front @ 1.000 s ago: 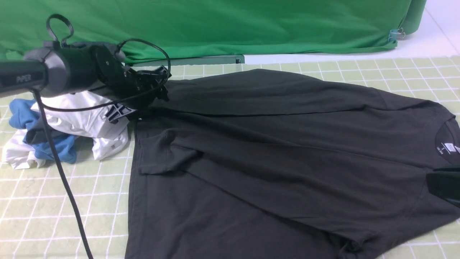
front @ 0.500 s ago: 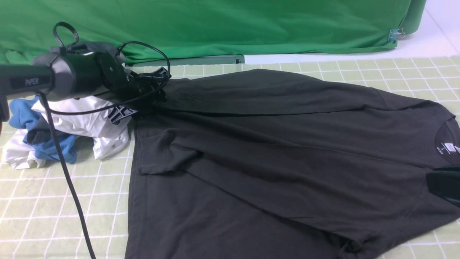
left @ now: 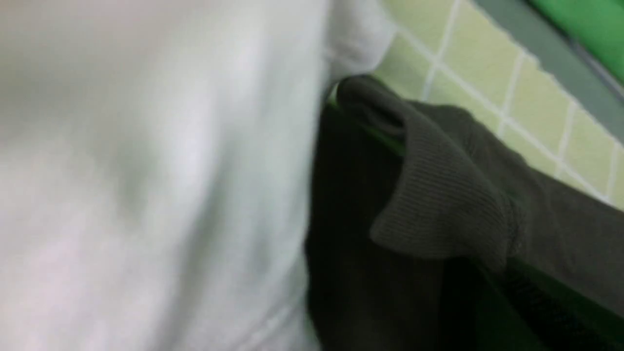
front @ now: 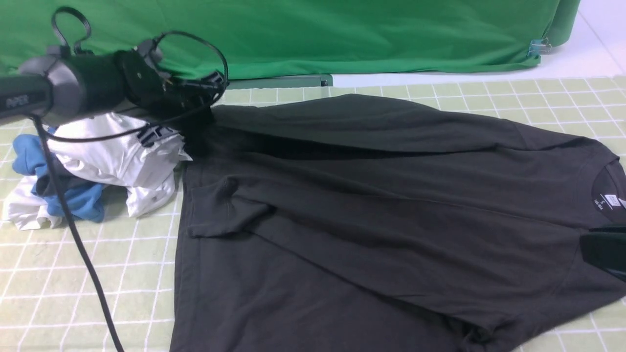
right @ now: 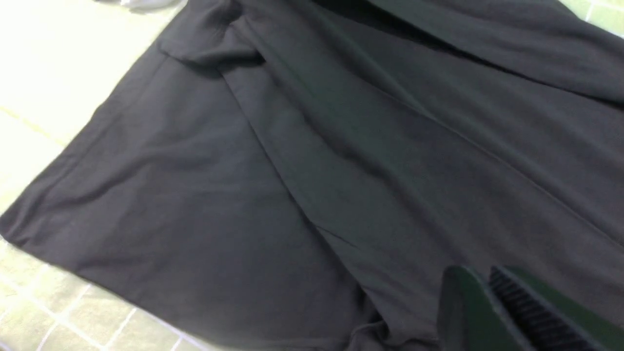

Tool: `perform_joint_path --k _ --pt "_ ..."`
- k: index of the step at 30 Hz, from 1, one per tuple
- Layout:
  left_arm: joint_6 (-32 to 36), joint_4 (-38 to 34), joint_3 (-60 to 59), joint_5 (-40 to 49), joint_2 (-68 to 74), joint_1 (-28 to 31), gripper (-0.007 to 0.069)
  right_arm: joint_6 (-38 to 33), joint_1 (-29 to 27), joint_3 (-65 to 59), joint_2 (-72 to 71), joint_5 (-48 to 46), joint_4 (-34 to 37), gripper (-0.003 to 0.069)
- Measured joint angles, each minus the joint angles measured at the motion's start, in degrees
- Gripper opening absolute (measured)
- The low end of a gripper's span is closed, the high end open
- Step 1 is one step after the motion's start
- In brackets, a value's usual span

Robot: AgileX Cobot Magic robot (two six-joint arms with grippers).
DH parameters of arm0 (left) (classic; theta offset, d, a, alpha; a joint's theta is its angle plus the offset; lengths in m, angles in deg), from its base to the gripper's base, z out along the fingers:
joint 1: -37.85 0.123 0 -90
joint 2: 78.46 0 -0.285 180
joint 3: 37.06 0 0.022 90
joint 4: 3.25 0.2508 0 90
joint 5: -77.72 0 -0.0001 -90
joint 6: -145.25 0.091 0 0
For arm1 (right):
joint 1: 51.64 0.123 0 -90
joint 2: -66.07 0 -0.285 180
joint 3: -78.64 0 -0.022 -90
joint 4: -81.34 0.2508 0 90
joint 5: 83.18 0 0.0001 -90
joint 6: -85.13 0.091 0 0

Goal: Fold a long-sleeved shirt over a green coffee tablecloth.
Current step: 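Fold the left side of the dark shirt inward over its body with the left gripper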

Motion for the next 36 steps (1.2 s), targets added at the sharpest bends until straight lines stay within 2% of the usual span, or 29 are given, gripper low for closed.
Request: perform_joint_path --k 6,11,15,18,22,28,36 --pt "4.81 0.85 0.0 7.27 -3.9 0.0 0.0025 0.05 0.0 0.0 0.0 0.04 -0.69 0.0071" --pt "10.28 0.95 0.0 15.01 -7.17 0.0 0.0025 2.41 0.0 0.0 0.0 0.04 -5.12 0.0071" --pt "13.13 1.28 0.0 22.47 -10.64 -0.19 0.0025 6.49 0.0 0.0 0.0 -0.9 -11.65 0.002" --pt "13.75 2.6 -0.49 25.72 -12.79 -1.19 0.0025 7.7 0.0 0.0 0.0 -2.12 -13.09 0.0" --pt "13.56 4.35 -4.46 26.44 -16.73 -4.01 0.0025 8.59 -0.05 0.0 0.0 -2.94 -13.51 -0.0002" --pt "11.02 5.1 -16.39 23.91 -23.43 -8.25 0.0025 8.83 -0.05 0.0 0.0 -3.05 -13.47 -0.0001" --pt "8.07 7.25 -26.79 22.55 -27.12 -10.65 0.0025 8.83 -0.05 0.0 0.0 -3.05 -12.76 -0.0001"
